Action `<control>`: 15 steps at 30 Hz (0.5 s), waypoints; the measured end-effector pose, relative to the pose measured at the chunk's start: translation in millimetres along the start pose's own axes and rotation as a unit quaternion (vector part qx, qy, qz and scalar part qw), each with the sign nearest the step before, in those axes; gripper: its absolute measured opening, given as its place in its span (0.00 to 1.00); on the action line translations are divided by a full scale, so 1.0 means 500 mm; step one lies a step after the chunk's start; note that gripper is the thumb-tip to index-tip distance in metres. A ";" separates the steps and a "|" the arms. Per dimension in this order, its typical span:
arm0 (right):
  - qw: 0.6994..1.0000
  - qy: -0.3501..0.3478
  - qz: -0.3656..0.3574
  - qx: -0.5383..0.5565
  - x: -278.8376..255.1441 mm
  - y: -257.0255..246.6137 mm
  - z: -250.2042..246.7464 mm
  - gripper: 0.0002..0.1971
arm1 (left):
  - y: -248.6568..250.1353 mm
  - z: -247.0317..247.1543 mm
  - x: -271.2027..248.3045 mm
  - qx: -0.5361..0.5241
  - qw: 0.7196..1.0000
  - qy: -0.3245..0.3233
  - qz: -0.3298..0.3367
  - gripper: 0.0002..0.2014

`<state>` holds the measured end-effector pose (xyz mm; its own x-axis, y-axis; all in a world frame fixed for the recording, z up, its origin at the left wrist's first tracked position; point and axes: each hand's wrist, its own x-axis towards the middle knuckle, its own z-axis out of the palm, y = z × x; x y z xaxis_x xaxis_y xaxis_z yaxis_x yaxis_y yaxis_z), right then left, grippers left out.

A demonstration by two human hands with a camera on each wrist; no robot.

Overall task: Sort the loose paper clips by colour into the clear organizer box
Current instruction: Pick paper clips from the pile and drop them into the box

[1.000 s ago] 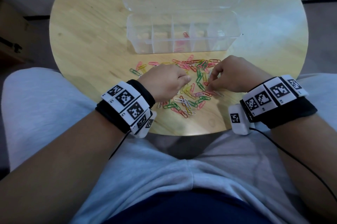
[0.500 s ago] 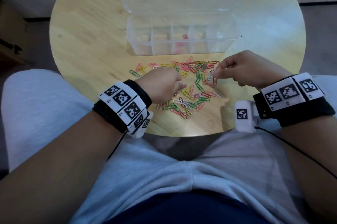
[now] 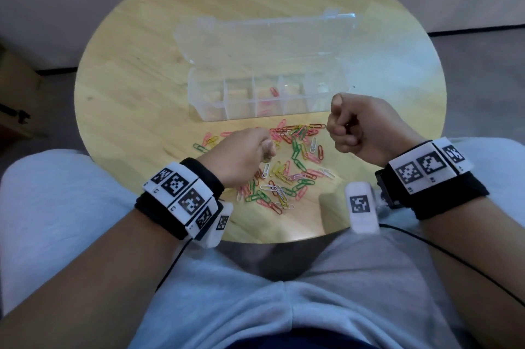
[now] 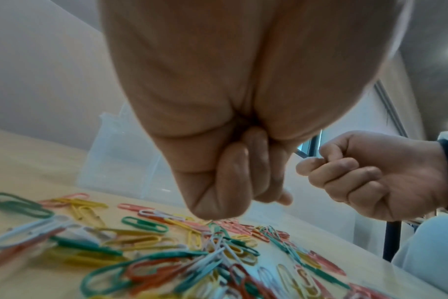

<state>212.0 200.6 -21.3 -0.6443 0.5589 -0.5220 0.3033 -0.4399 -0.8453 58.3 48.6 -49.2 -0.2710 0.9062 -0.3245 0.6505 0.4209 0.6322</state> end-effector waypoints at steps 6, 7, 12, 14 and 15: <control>0.999 0.015 0.020 0.038 0.013 -0.010 0.004 0.08 | 0.009 -0.024 0.009 -0.075 0.997 0.026 -0.008 0.14; 0.999 0.013 0.026 0.036 0.015 -0.013 0.002 0.08 | 0.014 -0.028 0.009 -0.084 0.996 0.025 -0.014 0.15; 0.999 0.019 0.011 -0.034 0.020 -0.052 0.011 0.06 | 0.054 -0.055 0.011 -0.052 0.998 -0.003 -0.028 0.15; 0.997 0.030 -0.017 -0.065 0.027 -0.081 0.025 0.08 | 0.074 -0.066 0.016 -0.015 0.999 -0.018 -0.021 0.16; 0.996 0.039 -0.031 -0.077 0.031 -0.096 0.036 0.09 | 0.084 -0.070 0.019 0.006 1.000 -0.020 -0.016 0.16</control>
<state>174.9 218.0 13.2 -0.6105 0.6375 -0.4699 0.3726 -0.2924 -0.8807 58.0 76.4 -1.1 -0.2625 0.8900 -0.3729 0.6502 0.4487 0.6131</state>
